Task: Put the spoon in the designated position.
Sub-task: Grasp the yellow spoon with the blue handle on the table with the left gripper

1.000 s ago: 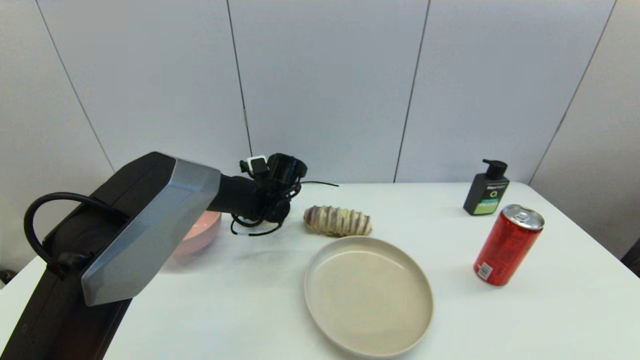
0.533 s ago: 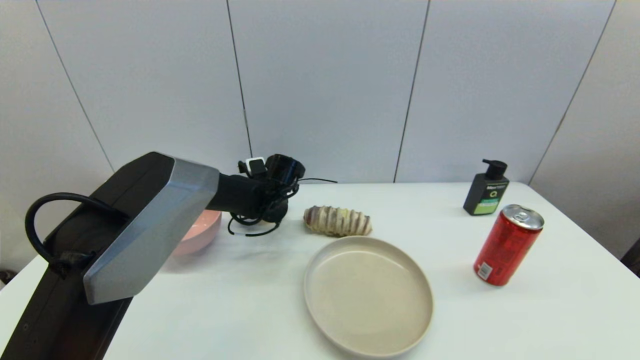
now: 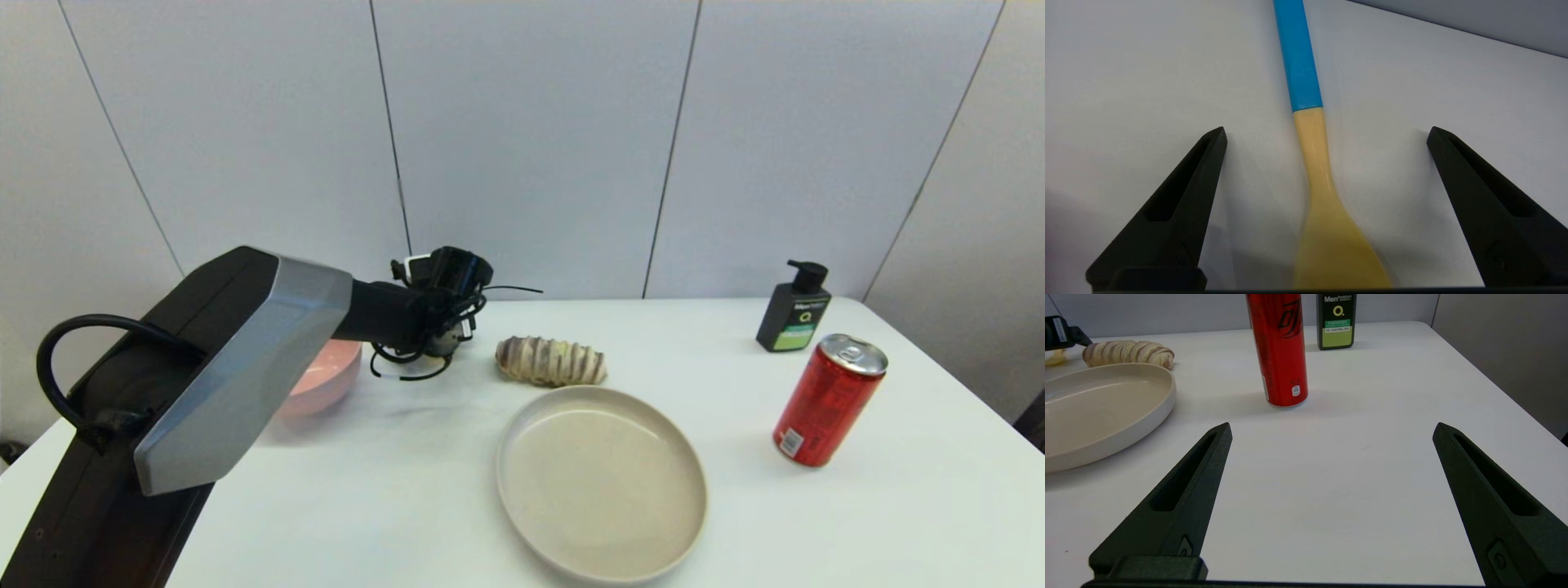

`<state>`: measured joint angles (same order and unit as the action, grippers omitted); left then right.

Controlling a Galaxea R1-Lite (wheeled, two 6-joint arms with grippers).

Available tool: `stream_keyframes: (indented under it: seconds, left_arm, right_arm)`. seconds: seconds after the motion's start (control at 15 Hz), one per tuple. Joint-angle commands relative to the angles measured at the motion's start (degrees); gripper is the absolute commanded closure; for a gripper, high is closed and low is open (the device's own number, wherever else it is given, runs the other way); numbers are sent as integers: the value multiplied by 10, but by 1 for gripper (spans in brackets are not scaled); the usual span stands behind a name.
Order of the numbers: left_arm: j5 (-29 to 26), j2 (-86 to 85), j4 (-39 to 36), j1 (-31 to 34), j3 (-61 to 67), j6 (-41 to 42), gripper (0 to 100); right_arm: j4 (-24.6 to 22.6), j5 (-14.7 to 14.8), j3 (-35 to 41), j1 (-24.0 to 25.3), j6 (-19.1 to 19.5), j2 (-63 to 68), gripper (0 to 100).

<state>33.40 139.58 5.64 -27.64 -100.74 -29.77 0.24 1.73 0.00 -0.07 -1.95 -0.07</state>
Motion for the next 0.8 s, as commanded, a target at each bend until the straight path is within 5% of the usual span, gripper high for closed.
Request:
stream_keyframes:
  seconds: [0.07, 0.6, 0.67, 0.8]
  left_arm:
    - [1, 2, 0, 3, -1, -3, 0]
    - [3, 3, -1, 14, -2, -3, 0]
    - [3, 3, 0, 14, -1, -3, 100]
    - [3, 3, 1, 14, 1, -2, 100]
  right_arm:
    - [0, 0, 0, 0, 0, 1, 0]
    - [0, 0, 0, 0, -1, 1, 0]
    - [0, 0, 0, 0, -1, 1, 0]
    - [0, 0, 0, 0, 0, 1, 0]
